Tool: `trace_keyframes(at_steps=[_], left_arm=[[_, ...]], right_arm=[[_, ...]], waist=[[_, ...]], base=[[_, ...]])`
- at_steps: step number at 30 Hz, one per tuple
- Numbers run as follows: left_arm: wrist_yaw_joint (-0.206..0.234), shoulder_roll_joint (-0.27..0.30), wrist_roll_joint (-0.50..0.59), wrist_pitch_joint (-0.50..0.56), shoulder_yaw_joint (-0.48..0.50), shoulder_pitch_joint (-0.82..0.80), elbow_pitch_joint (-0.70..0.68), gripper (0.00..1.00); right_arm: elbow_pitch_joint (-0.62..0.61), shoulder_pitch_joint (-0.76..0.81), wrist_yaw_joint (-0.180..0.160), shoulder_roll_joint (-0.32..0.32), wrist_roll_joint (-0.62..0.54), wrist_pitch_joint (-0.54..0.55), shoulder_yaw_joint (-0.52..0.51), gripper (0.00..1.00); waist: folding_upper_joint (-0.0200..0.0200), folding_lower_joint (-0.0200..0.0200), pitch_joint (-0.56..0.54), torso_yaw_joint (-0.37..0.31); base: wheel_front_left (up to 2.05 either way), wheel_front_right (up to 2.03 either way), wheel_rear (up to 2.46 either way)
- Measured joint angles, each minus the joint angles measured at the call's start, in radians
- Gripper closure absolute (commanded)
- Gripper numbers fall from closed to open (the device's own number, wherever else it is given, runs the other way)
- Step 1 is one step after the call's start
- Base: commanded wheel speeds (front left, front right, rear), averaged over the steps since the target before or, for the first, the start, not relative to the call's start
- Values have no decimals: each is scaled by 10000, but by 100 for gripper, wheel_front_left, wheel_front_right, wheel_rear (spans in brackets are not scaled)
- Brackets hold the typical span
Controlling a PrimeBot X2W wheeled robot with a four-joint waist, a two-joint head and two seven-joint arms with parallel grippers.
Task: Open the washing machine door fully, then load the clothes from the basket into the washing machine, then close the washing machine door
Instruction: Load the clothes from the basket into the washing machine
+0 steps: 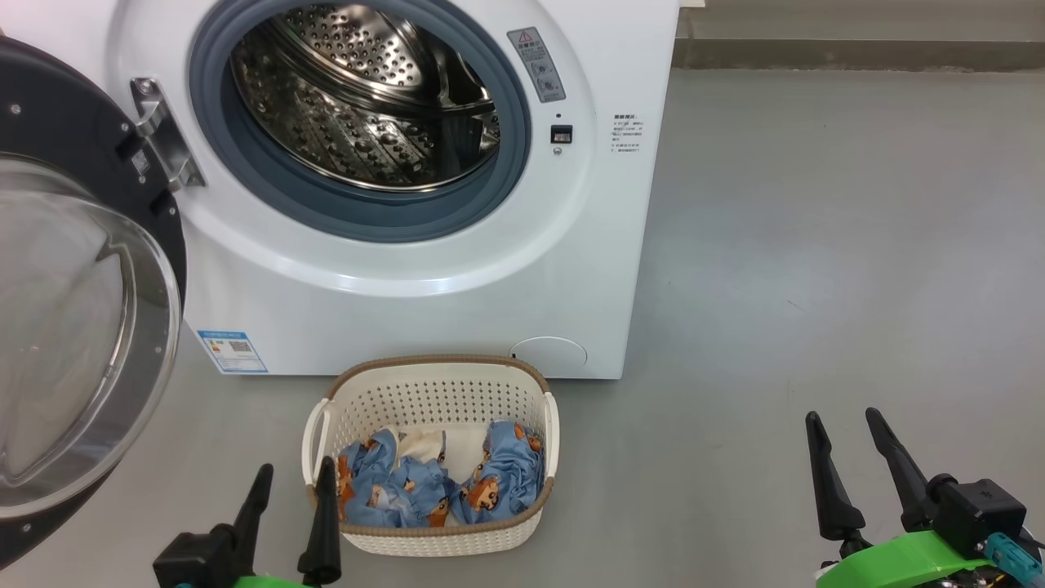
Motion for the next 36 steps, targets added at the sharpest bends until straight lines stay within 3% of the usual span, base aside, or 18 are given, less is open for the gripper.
trace_keyframes(at_steps=[8, 17, 22, 25, 36], left_arm=[[-88, -6, -518, 0, 4, 0, -104, 0], [-82, -6, -529, 0, 10, 1, -209, 0], [276, -6, -142, -2, 109, 0, -297, 0], [268, -4, -63, -2, 100, 0, -311, 0], [217, -8, 23, -2, 13, 1, -236, 0]], right_arm=[[25, 0, 0, 0, 0, 0, 19, 0], [65, 0, 0, 4, 0, 0, 46, 0], [67, 0, 0, 10, 0, 0, 61, 0], [81, -1, 0, 21, 0, 0, 82, 0], [134, -3, 0, 21, -8, 0, 105, 0]], waist=[[0, 0, 1, -3], [0, 0, -2, 1], [0, 0, 31, 28], [0, 0, 46, 48], [0, 0, -3, 83]], base=[[27, -55, 27], [118, -170, 52], [158, -210, 52], [128, -133, 5], [40, -40, 0]])
